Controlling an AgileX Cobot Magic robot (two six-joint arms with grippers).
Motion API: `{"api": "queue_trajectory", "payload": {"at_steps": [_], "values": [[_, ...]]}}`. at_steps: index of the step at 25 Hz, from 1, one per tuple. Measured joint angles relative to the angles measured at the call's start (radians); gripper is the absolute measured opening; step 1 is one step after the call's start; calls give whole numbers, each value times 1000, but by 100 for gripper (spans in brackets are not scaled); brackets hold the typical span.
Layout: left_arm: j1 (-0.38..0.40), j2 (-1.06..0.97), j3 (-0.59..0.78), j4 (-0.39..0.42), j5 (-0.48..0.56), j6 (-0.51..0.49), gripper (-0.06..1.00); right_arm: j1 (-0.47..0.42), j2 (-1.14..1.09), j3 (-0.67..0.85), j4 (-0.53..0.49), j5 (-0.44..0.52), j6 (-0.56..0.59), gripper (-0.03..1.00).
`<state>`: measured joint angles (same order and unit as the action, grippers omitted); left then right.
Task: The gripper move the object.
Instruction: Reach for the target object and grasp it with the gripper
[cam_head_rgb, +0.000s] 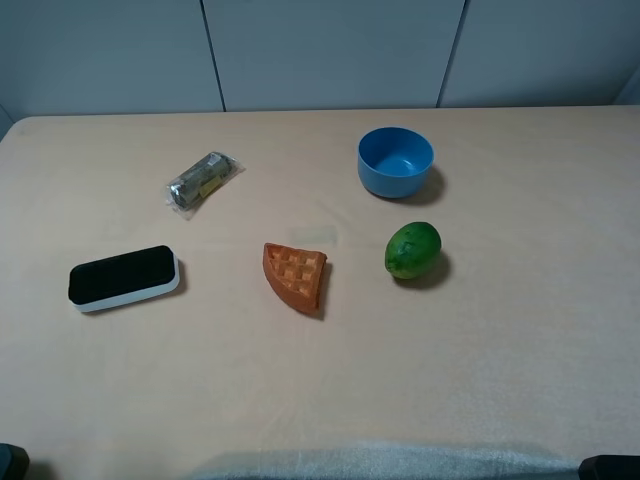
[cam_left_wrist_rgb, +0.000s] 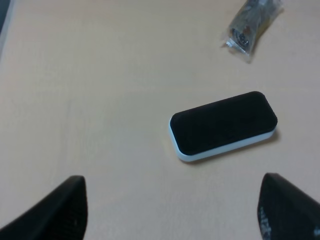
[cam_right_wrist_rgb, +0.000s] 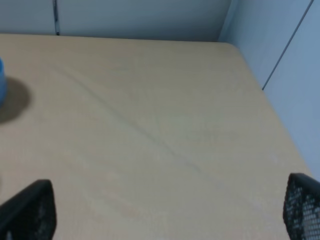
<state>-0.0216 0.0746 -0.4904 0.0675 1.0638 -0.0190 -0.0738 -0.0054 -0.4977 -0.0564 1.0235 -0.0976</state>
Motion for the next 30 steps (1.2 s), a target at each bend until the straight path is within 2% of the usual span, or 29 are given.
{"api": "queue_trajectory", "payload": {"at_steps": [30], "values": [[0, 0, 0, 0, 0, 0, 77, 0, 0, 0, 0, 0, 0, 69]]}}
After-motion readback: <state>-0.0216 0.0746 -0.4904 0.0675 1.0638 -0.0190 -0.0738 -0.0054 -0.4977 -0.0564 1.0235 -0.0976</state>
